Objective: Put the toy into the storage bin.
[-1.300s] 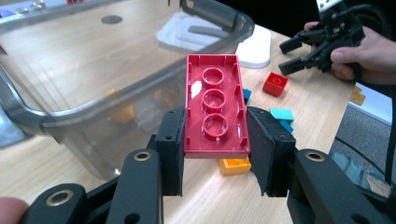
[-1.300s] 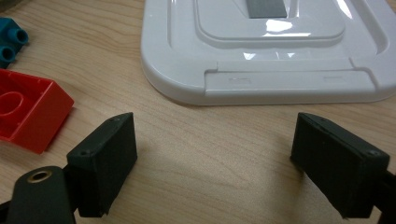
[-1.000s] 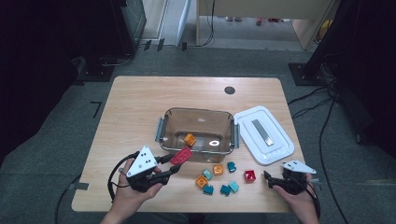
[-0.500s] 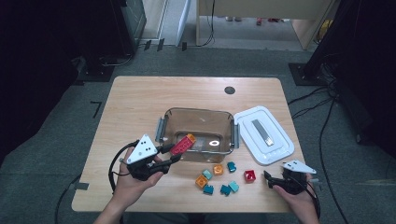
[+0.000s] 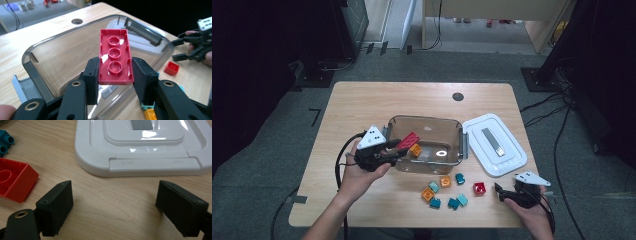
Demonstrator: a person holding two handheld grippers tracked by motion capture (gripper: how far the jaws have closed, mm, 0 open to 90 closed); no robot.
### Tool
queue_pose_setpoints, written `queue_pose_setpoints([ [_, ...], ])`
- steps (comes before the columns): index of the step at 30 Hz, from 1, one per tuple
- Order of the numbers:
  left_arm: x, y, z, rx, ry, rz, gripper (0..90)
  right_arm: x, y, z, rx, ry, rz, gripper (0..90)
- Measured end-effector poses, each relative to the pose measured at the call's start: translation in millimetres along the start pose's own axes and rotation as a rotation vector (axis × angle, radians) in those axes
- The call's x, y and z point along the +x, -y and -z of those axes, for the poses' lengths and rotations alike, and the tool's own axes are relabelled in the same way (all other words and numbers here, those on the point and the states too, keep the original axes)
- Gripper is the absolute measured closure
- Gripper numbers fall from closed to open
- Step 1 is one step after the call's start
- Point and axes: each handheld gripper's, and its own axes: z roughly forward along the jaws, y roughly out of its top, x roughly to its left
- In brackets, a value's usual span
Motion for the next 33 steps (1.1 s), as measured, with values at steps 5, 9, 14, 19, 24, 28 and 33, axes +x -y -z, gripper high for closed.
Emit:
queue_pose_setpoints([
  [5,7.8,-3.8,-11.8,0.053,-0.002,0.026,60.1,-0.1,0.0,0.0,0.0,-0.001,0.0,14.2],
  [9,13.8,-6.4,-25.6,0.137,-0.006,0.042,60.1,-0.1,-0.1,0.0,0.001,-0.001,-0.001,14.2],
  [14,16.0,-7.5,-32.3,0.176,-0.016,0.055,60.0,-0.2,-0.2,-0.1,0.001,-0.001,-0.002,14.2],
  [19,18.7,-6.8,-31.7,0.169,-0.024,0.075,53.3,-0.3,-0.2,-0.1,0.001,-0.002,-0.001,14.2],
  [24,18.6,-6.3,-26.5,0.145,-0.038,0.075,44.7,-0.3,-0.3,-0.1,0.001,-0.002,0.0,14.2],
  [28,15.8,-3.3,-18.5,0.107,-0.043,0.068,37.5,-0.3,-0.3,-0.2,0.001,-0.001,0.001,14.2],
  [33,9.2,1.9,-7.2,0.062,-0.043,0.055,29.6,-0.4,-0.3,-0.2,0.001,-0.002,0.001,14.1],
])
